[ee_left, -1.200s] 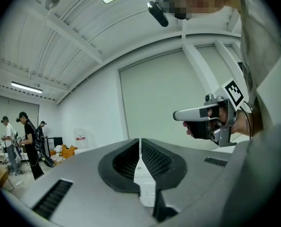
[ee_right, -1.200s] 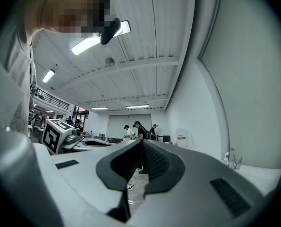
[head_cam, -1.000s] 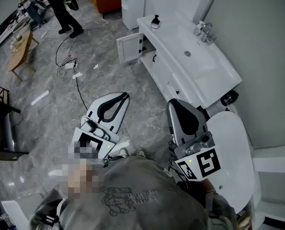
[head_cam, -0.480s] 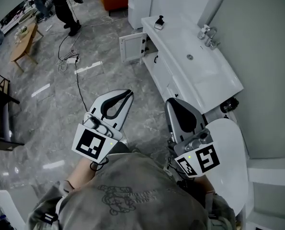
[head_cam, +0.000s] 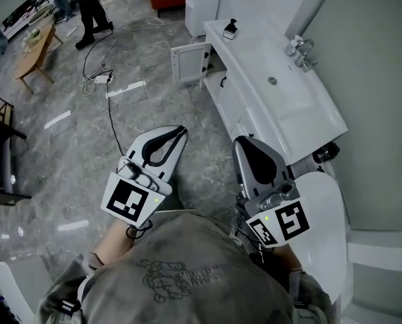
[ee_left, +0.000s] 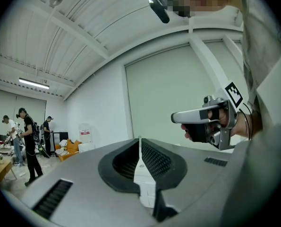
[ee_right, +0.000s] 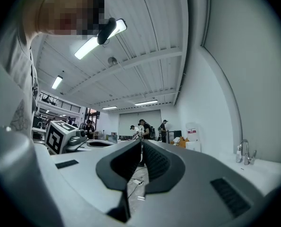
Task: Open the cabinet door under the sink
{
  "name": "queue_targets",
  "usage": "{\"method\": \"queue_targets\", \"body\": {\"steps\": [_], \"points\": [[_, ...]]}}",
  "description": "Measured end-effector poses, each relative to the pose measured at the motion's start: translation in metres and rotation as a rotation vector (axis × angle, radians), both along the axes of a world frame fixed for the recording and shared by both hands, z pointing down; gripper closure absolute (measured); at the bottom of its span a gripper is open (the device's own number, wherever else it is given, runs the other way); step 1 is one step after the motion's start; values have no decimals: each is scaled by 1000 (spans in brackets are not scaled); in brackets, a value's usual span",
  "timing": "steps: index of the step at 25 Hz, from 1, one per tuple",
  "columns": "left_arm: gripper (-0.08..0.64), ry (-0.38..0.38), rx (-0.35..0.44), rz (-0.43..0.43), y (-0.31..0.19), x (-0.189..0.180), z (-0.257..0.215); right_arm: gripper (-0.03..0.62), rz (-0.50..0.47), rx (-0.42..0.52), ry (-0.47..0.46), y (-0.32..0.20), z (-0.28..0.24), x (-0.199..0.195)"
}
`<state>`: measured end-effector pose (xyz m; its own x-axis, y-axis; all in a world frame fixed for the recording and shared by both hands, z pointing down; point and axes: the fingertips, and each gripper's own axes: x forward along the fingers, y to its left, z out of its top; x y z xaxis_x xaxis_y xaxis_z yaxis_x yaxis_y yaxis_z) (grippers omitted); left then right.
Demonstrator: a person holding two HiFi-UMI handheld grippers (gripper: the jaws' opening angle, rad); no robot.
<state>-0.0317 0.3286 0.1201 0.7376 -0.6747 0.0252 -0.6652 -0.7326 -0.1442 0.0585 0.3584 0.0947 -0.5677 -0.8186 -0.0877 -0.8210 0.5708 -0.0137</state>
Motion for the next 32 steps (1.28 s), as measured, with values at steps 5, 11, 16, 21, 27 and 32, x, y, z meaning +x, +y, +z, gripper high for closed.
{"method": "queue_targets", "body": {"steps": [5,11,16,21,27,32], "points": [[531,5,-2,3,-26,-6,6,558,2,0,26,-28,4,-9],[532,-7,-12,24,-74,-10,11,558,15,-21,25,-75,11,-15],[532,-18,-18,58,-117,-9,13,558,46,-40,35,-123,16,-17],[532,-29,-48,99,-166,-10,20,558,84,-54,58,-174,19,-24],[532,-48,-68,150,-229,-16,23,558,106,-96,70,-239,26,-40],[532,-29,-96,180,-288,-27,27,558,141,-129,84,-297,29,-51]]}}
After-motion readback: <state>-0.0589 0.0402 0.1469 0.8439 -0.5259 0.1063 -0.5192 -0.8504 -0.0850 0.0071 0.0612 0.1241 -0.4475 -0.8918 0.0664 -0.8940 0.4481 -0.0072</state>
